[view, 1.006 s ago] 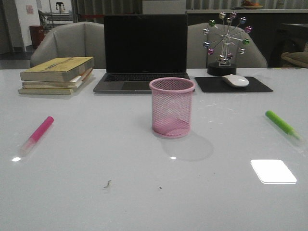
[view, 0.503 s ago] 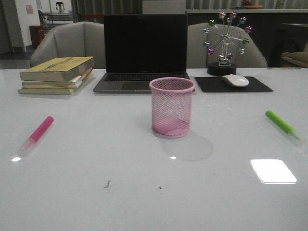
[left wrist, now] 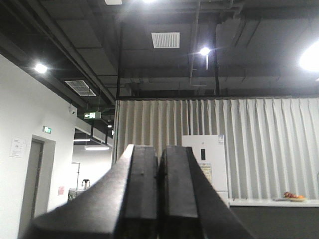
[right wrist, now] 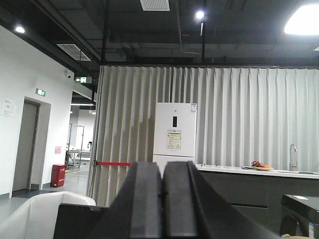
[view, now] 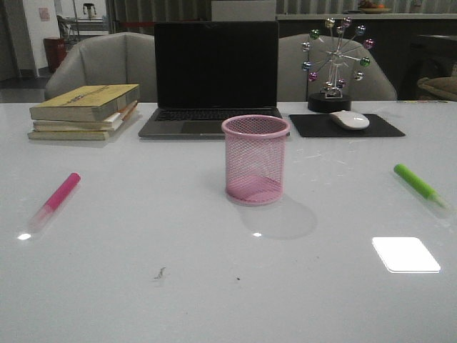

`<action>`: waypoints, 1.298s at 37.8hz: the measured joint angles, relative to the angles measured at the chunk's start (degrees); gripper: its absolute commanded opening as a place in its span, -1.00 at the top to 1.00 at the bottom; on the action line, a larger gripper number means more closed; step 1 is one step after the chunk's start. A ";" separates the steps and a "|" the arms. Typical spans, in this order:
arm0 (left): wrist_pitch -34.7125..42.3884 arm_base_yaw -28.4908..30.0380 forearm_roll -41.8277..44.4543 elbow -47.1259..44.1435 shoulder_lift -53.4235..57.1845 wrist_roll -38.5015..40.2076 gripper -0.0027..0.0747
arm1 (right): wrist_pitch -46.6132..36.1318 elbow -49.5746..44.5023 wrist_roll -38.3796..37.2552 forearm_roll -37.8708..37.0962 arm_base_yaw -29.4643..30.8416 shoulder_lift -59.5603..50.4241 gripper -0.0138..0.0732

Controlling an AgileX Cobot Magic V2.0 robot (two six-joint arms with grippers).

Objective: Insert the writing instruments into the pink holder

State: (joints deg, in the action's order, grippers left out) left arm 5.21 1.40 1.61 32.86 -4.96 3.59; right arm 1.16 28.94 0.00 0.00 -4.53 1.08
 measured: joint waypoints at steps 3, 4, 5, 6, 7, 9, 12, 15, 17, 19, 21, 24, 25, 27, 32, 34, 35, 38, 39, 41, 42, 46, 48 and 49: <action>-1.37 0.00 0.37 3.26 -3.37 0.00 0.69 | 1.76 3.45 0.00 0.00 0.00 2.77 0.63; -2.10 0.00 0.37 4.58 -4.77 0.00 0.69 | 2.20 4.66 0.00 0.00 0.00 4.17 0.63; -2.98 0.00 0.52 5.57 -5.81 0.00 0.69 | 2.81 5.55 0.00 0.00 0.00 5.60 0.63; -3.49 0.00 0.52 6.56 -6.86 0.00 0.69 | 3.36 6.44 0.00 0.00 0.00 6.34 0.63; -4.60 0.00 0.52 7.88 -8.27 0.00 0.69 | 3.92 7.63 0.00 0.00 0.00 7.82 0.63; -7.09 0.00 0.56 10.16 -10.66 0.00 0.69 | 5.38 9.59 0.00 0.00 0.00 10.42 0.63; -11.86 0.00 0.56 13.45 -13.98 0.00 0.69 | 8.22 12.14 0.00 0.00 0.00 14.32 0.63; -16.58 0.00 -0.11 15.76 -17.03 0.00 0.69 | 11.52 14.23 0.00 0.00 0.00 17.76 0.63; -19.57 0.00 -1.61 16.82 -19.20 0.00 0.69 | 14.19 15.28 0.00 0.00 0.00 20.05 0.63; -22.89 0.00 -3.51 17.32 -21.19 0.00 0.69 | 17.90 15.61 0.00 0.00 0.00 22.76 0.63; -26.33 0.00 -4.97 17.45 -22.67 0.00 0.69 | 22.19 15.61 0.00 0.00 0.00 25.31 0.63; -31.58 0.00 -5.81 17.45 -24.66 -0.44 0.69 | 28.58 15.61 -0.88 0.00 0.00 28.61 0.63; -32.72 0.00 -5.93 17.45 -25.20 -0.88 0.69 | 29.96 15.61 -1.64 0.00 0.00 29.30 0.63; -34.76 0.00 -6.03 17.02 -25.99 -3.06 0.69 | 33.29 15.61 -3.13 0.00 0.00 30.79 0.63; -36.62 0.00 -6.17 14.35 -27.16 -7.56 0.69 | 38.35 15.61 -5.07 0.00 0.00 34.51 0.63; -36.51 0.00 -6.17 12.31 -27.44 -8.26 0.69 | 39.35 15.61 -5.27 0.00 0.00 36.31 0.63; -36.39 0.00 -6.17 11.43 -27.53 -8.43 0.69 | 39.49 15.61 -5.31 0.00 0.00 37.01 0.63; -36.02 0.00 -6.17 8.96 -27.79 -8.66 0.69 | 39.71 15.61 -5.43 0.00 0.00 38.99 0.63; -36.02 0.00 -6.17 7.93 -27.88 -8.70 0.69 | 39.71 15.61 -5.43 0.00 0.00 39.60 0.63; -35.92 0.00 -6.17 6.76 -27.88 -8.85 0.69 | 39.71 15.61 -5.53 0.00 0.00 40.59 0.63; -35.92 0.00 -6.20 6.51 -27.88 -8.85 0.69 | 39.71 15.61 -5.53 0.00 0.00 41.11 0.63; -34.99 0.00 -6.65 5.95 -27.88 -8.94 0.69 | 39.71 15.61 -5.53 0.00 0.00 42.21 0.63; -33.79 0.00 -6.86 5.95 -27.88 -8.94 0.69 | 39.99 15.61 -5.53 0.00 0.00 42.63 0.63; -33.02 0.00 -6.91 5.95 -27.88 -8.94 0.68 | 40.10 15.61 -5.53 0.00 0.00 42.90 0.63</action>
State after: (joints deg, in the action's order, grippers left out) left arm -27.81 1.40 -5.30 38.81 -32.84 -5.35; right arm 41.26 44.56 -5.53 0.00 -4.53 43.98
